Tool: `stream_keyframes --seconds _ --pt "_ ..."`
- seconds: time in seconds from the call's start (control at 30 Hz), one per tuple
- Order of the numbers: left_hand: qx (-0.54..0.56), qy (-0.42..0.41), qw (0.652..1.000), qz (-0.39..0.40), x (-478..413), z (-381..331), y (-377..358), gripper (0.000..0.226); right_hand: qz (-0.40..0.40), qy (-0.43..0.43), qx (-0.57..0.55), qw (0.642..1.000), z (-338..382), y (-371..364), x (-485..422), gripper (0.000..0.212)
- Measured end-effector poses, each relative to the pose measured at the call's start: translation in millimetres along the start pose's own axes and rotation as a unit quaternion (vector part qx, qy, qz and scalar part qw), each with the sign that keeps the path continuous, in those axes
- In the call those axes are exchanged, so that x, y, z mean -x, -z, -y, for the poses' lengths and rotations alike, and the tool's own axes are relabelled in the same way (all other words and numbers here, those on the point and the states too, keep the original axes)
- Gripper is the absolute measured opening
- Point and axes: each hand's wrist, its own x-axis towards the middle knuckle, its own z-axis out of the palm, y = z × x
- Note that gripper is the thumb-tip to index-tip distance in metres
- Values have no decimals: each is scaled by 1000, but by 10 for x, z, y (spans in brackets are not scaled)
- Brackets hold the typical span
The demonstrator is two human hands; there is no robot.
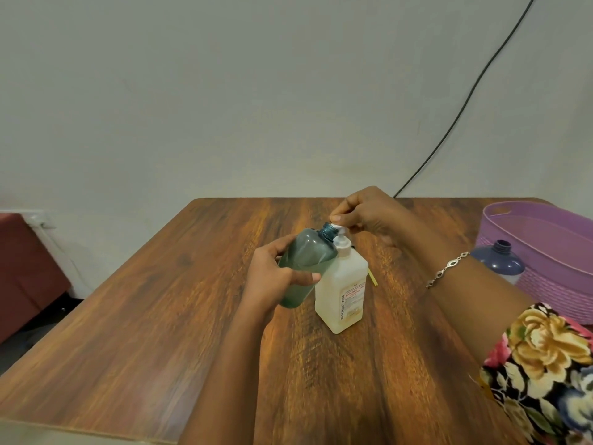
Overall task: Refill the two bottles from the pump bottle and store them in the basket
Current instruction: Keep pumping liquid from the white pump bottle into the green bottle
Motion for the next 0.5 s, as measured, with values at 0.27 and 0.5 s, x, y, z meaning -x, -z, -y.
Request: stream_keyframes --seconds 0.27,0.5 --pt "9 7 1000 9 25 34 -21 68 -3 5 49 999 -27 -9 -10 13" --pt "7 3 1000 7 -4 19 -11 68 15 4 39 999 1 27 -15 14"
